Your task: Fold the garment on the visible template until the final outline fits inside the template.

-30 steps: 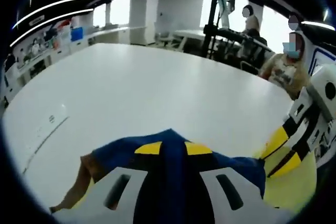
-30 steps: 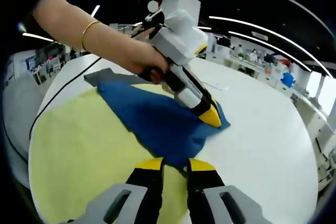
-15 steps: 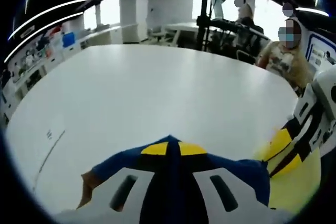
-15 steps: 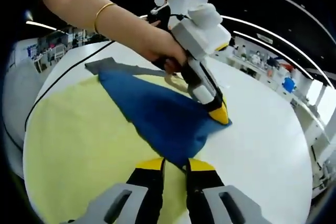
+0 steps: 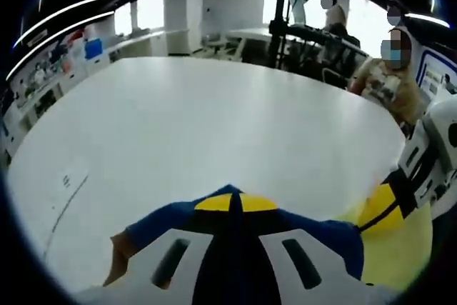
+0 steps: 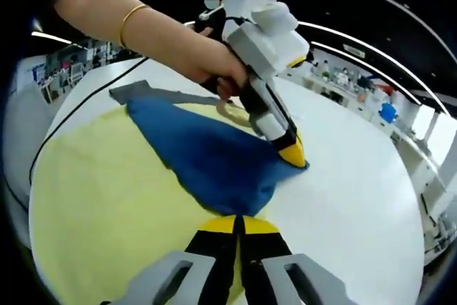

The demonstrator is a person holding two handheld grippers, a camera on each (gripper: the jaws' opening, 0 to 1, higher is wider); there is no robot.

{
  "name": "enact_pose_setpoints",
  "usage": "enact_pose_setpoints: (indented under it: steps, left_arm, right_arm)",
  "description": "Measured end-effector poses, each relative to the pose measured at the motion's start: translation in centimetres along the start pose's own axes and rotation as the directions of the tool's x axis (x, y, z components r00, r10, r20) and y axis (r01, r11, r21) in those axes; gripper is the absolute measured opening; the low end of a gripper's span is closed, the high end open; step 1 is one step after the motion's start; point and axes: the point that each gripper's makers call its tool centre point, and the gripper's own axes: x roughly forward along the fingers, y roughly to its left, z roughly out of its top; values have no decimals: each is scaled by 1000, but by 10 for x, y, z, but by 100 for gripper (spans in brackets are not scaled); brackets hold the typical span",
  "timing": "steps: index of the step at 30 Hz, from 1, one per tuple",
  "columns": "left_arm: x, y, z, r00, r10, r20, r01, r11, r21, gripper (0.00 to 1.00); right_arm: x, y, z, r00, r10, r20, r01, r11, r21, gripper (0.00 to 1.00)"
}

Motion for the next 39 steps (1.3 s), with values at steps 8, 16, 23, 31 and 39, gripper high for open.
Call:
enact_pose_setpoints:
  steps: [8,16,23,31,39]
  left_arm:
    - [-4,4,4,1000,12,20,-11,999,-53,0]
    - [-5,4,7,1000,18,22,-16,998,-63,0]
    - [-6,5,7,999,21,26,-19,997,-79,0]
    - [-11,16,15,996,56,70,-45,988,-149,0]
    - [-6,17,19,993,72,92,-53,979,-196,0]
  right_arm:
    - [-5,2,-5,1000,7,-31,-9,998,-67,1]
    - [-2,0,-4,999,-14,-43,8,992,-128,5]
    - [-2,-4,-3,998,-35,-43,29,988,-151,0]
    - [-9,-14,5,997,-79,-6,79,995,-69,0]
    - [-9,-24,-5,991,-127,-37,131,985,110,0]
